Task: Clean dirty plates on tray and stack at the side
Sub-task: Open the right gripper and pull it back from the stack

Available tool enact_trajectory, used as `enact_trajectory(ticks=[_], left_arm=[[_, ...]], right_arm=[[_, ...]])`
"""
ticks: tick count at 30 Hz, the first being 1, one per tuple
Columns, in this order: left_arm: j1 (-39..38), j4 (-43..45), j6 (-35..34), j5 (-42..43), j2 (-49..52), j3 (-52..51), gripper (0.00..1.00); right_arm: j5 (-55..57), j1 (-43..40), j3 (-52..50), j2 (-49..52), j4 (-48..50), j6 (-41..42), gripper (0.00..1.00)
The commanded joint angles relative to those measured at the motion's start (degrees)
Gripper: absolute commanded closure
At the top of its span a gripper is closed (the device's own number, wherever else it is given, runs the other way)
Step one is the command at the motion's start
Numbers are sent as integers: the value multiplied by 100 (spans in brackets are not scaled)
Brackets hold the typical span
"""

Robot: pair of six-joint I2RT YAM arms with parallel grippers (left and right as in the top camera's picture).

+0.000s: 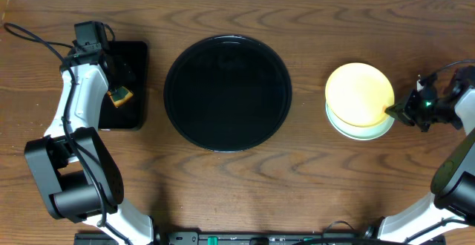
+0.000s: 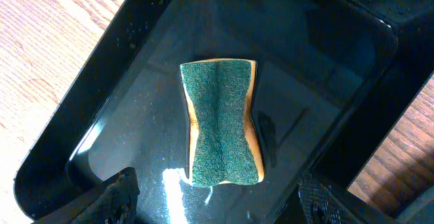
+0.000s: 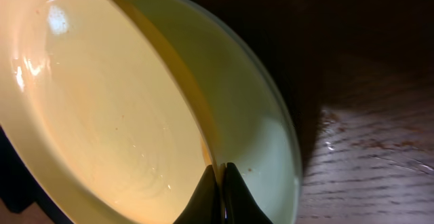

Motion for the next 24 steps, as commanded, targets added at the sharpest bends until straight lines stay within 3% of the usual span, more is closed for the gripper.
enact_trajectory(ticks=[1,9,10,12,14,16,24], left_arm=[[-2,-15,-72,-26,-44,-31,24],[-2,-15,-72,-26,-44,-33,24],[-2,-15,-72,-26,-44,-33,24],[-2,-15,-72,-26,-44,-31,24],[-2,-15,-72,-28,-44,-33,24],[-2,-15,-72,-26,-44,-31,24],[-2,-15,-72,-26,-44,-31,24]], right_arm=[[162,118,-9,-111,11,306,99],[634,20,-9,-186,-111,732,99],[634,20,-9,-219,-118,756,95],[632,28,-4,-295,-188,754,55],[636,37,-2,-387,-278,750,30],[660,44,-2,-511,-376,748,23],[675,144,-2,-1681,-780,750,21]])
